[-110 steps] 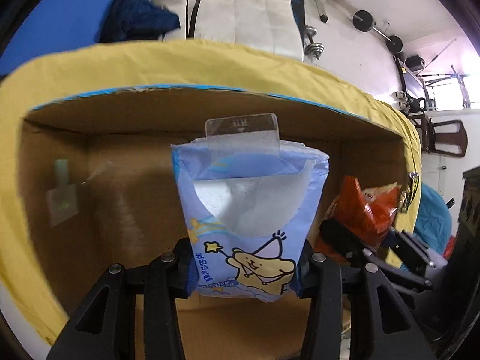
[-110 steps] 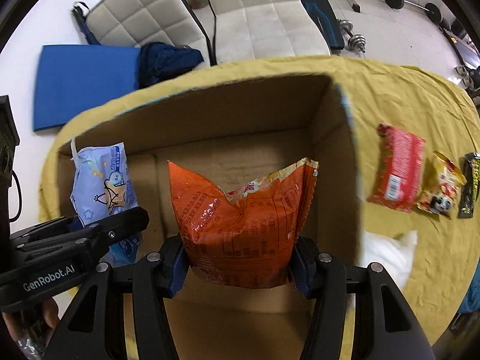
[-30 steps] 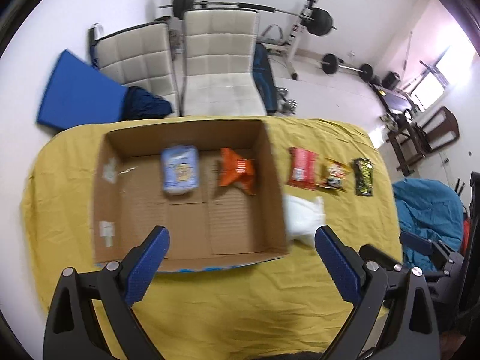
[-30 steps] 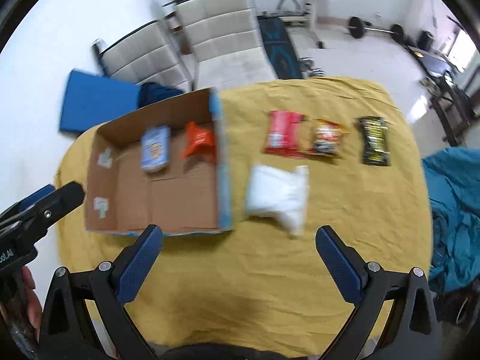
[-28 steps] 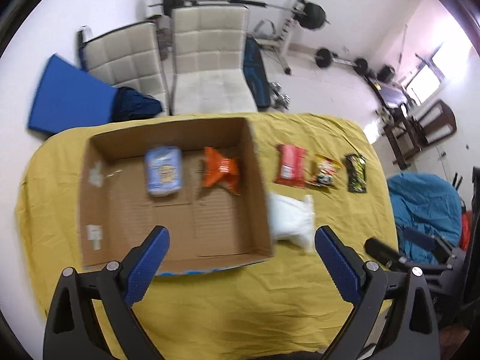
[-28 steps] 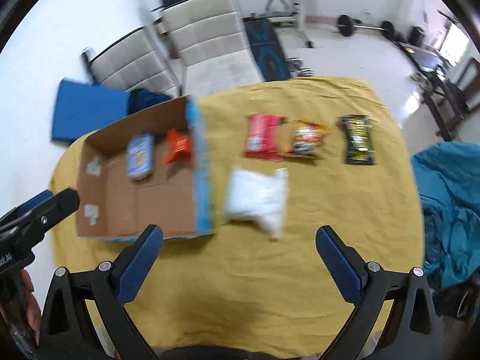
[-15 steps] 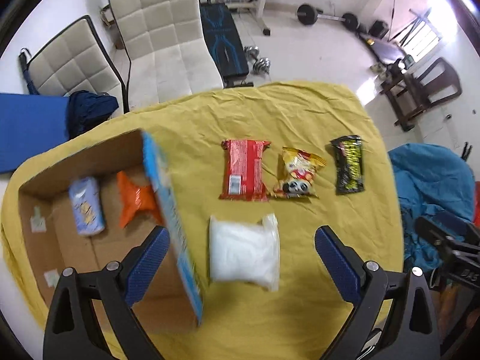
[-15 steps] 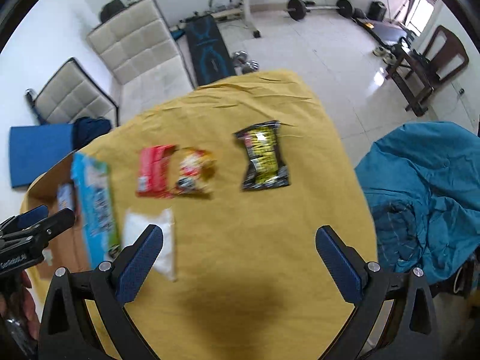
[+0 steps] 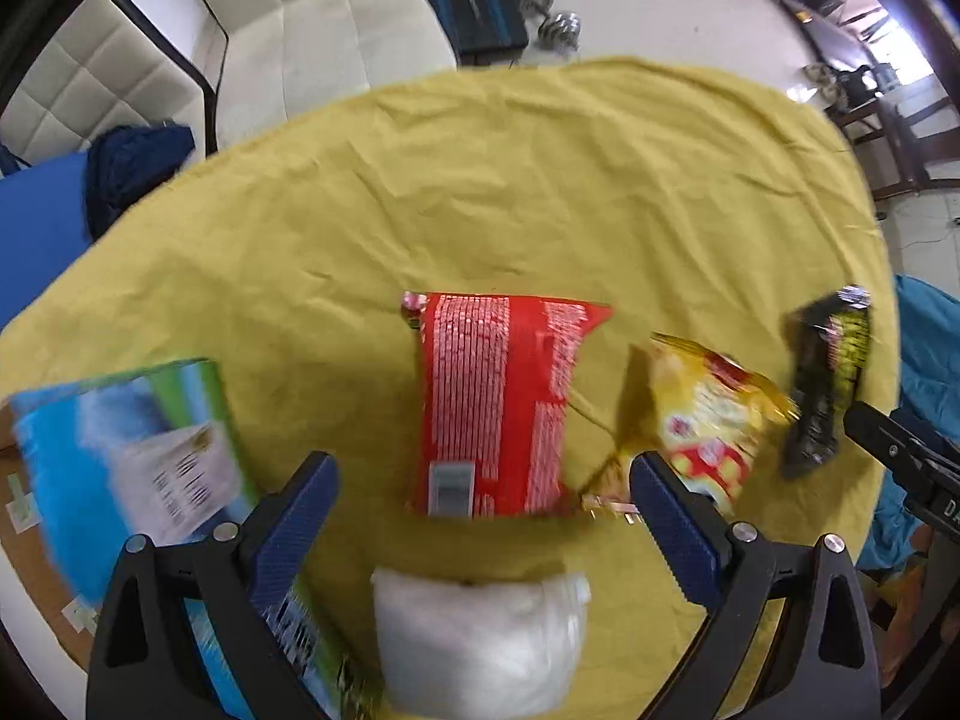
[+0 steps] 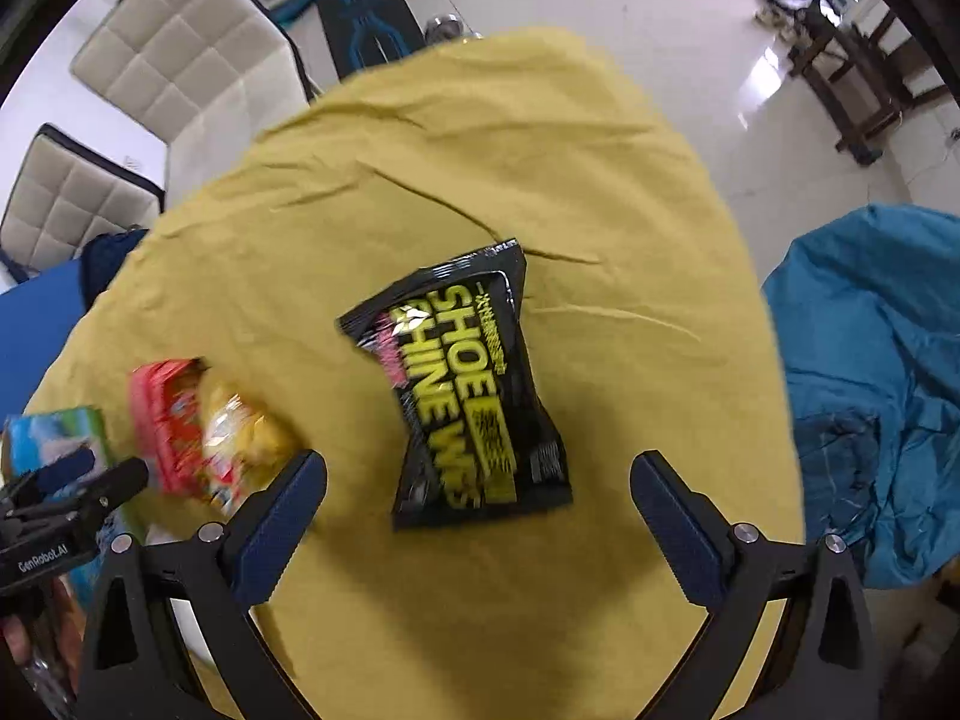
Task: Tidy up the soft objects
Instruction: 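Grasp the red snack bag with the left tool while the right tool grasps the black shoe shine wipes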
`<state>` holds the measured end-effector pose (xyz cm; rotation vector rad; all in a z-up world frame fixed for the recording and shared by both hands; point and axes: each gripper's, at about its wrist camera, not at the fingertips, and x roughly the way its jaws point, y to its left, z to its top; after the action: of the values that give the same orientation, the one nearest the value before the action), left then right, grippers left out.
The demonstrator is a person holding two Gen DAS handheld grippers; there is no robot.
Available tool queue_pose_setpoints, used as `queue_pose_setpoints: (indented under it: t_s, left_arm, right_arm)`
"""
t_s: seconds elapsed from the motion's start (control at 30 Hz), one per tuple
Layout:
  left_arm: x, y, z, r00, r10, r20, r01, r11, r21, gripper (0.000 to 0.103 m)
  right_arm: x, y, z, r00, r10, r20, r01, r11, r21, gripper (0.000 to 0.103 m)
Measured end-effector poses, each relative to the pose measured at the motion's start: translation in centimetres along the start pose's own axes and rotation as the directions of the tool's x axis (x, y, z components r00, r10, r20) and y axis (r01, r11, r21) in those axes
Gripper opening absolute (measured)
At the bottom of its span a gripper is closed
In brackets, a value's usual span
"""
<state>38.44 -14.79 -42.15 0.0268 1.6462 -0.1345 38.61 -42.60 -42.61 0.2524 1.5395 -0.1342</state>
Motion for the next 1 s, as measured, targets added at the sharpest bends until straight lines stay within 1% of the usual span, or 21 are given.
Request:
queue_pose_setpoints:
  t_s: [0.1, 0.17, 0.2, 0.23, 0.27, 0.3, 0.33, 0.37, 0.4, 0.43, 0.5, 0.53, 0.6, 0.73, 0.83, 0.9, 1.0]
  left_arm:
    - [2.1, 0.1, 0.9, 0.999, -0.004, -0.038, 0.003, 1.0, -0.006, 0.096]
    - [3.0, 0.2, 1.1, 0.998, -0.002, -0.056, 0.001, 1.0, -0.01, 0.084]
    - [3.4, 0.2, 1.2, 0.998, -0.002, -0.067, 0.002, 1.0, -0.007, 0.081]
    - [3.8, 0.1, 1.2, 0.997, -0.001, -0.077, 0.0, 1.0, -0.005, 0.075]
    - [4.1, 0.1, 1.3, 0.997, 0.003, -0.08, -0.003, 1.0, -0.003, 0.067]
    - [4.2, 0.1, 1.2, 0.997, 0.01, -0.078, -0.011, 1.0, -0.001, 0.063]
    - [4.4, 0.1, 1.2, 0.997, 0.017, -0.073, -0.017, 1.0, -0.003, 0.06]
    - [4.4, 0.1, 1.0, 0.998, 0.02, -0.063, -0.02, 1.0, -0.002, 0.06]
    - [4.5, 0.1, 0.9, 0.998, 0.024, -0.056, -0.024, 1.0, 0.0, 0.058]
    - [4.4, 0.0, 0.6, 0.998, 0.03, -0.046, -0.03, 1.0, 0.005, 0.055]
    - [4.3, -0.2, 0.1, 0.999, 0.04, -0.032, -0.039, 0.999, 0.012, 0.049]
    - [4.3, -0.2, 0.0, 0.999, 0.044, -0.025, -0.044, 0.999, 0.016, 0.046]
    - [4.3, -0.2, 0.1, 0.998, 0.059, -0.016, -0.058, 0.998, 0.023, 0.046]
    - [4.3, -0.4, 0.2, 0.997, 0.075, 0.003, -0.075, 0.997, 0.028, 0.045]
    - [4.1, -0.6, -0.2, 0.997, 0.078, 0.012, -0.078, 0.997, 0.026, 0.044]
    - [3.9, -0.5, -0.5, 0.996, 0.083, 0.019, -0.083, 0.996, 0.025, 0.044]
    - [2.7, -1.1, -0.9, 0.996, 0.087, 0.035, -0.088, 0.996, 0.028, 0.043]
  right_arm:
    - [2.1, -0.1, 0.9, 0.999, 0.017, -0.035, -0.016, 1.0, 0.018, 0.102]
    - [3.2, -0.1, 1.2, 0.998, 0.019, -0.054, -0.018, 1.0, 0.022, 0.101]
    - [3.7, -0.1, 1.4, 0.998, 0.019, -0.06, -0.017, 1.0, 0.023, 0.099]
    - [4.1, -0.1, 1.5, 0.998, 0.019, -0.066, -0.017, 1.0, 0.025, 0.098]
    - [4.5, 0.0, 1.6, 0.997, 0.021, -0.074, -0.019, 0.999, 0.027, 0.096]
    - [4.8, -0.1, 1.7, 0.997, 0.019, -0.078, -0.018, 1.0, 0.026, 0.094]
    - [5.1, 0.0, 1.7, 0.997, 0.014, -0.082, -0.012, 1.0, 0.024, 0.094]
    - [5.3, 0.1, 1.8, 0.997, 0.01, -0.082, -0.008, 1.0, 0.025, 0.092]
    - [5.5, 0.1, 1.9, 0.997, 0.005, -0.083, -0.003, 1.0, 0.028, 0.088]
    - [5.7, 0.1, 2.0, 0.997, -0.003, -0.083, 0.006, 1.0, 0.028, 0.086]
    - [6.1, 0.1, 1.9, 0.997, -0.027, -0.077, 0.029, 0.999, 0.029, 0.074]
    - [6.1, 0.2, 1.8, 0.996, -0.04, -0.074, 0.042, 0.999, 0.029, 0.072]
    - [6.3, 0.3, 1.9, 0.996, -0.053, -0.065, 0.055, 0.998, 0.026, 0.068]
    - [6.5, 0.8, 1.7, 0.995, -0.084, -0.052, 0.084, 0.996, -0.004, 0.066]
    - [6.5, 1.2, 1.4, 0.995, -0.091, -0.049, 0.091, 0.996, -0.005, 0.064]
    - [6.6, 1.5, 1.4, 0.994, -0.092, -0.05, 0.092, 0.996, -0.015, 0.057]
    - [6.2, 2.5, 0.6, 0.994, -0.1, -0.046, 0.099, 0.995, -0.028, 0.055]
